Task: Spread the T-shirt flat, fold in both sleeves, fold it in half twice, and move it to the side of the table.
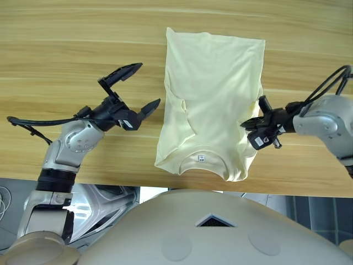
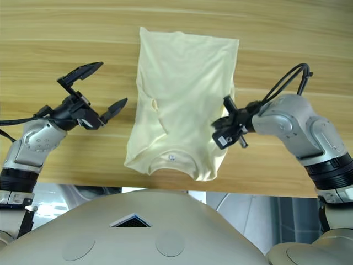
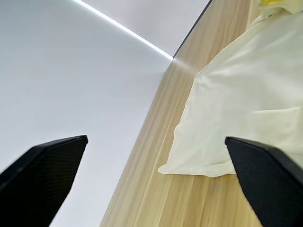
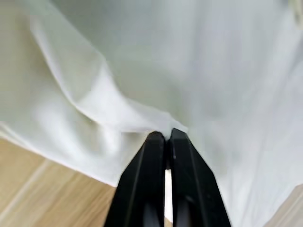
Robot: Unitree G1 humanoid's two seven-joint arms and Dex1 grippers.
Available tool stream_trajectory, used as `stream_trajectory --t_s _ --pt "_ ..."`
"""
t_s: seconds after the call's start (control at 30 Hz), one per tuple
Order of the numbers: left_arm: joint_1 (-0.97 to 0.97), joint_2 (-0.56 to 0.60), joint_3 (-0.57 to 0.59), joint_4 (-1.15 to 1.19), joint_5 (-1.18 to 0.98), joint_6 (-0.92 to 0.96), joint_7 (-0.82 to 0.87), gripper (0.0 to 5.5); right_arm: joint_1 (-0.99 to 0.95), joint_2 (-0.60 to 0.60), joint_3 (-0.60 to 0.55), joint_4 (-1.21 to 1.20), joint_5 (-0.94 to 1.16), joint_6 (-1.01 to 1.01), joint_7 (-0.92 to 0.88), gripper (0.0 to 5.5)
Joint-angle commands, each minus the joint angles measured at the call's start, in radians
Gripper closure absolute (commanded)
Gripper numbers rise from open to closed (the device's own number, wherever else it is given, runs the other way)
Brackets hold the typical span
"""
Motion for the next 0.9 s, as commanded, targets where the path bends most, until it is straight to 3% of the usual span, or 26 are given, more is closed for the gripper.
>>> stream_trajectory --t_s 0.03,0.3,0.67,0.87,0.9 --pt "0.015 0.01 0.001 -0.016 0.006 0.013 -0.013 0.1 0.033 -0.03 0.001 -0.077 0.084 0.0 0.05 5.49" --pt "0.017 0.003 -0.006 -0.015 0.012 0.018 -0.014 0.1 0.037 -0.054 -0.024 -0.137 0.166 0.016 0.092 5.49" --pt "0.009 -0.004 -0.017 -0.014 0.011 0.027 -0.013 0.1 -0.112 0.148 0.046 0.037 -0.035 0.093 -0.023 5.49" --pt "0.008 -0.007 -0.018 -0.015 0.012 0.029 -0.013 0.1 -0.065 0.117 0.052 -0.024 0.062 0.087 0.044 5.49" --pt "0.006 -0.007 -0.019 -0.014 0.012 0.029 -0.013 0.1 -0.059 0.11 0.05 -0.034 0.079 0.088 0.055 5.19"
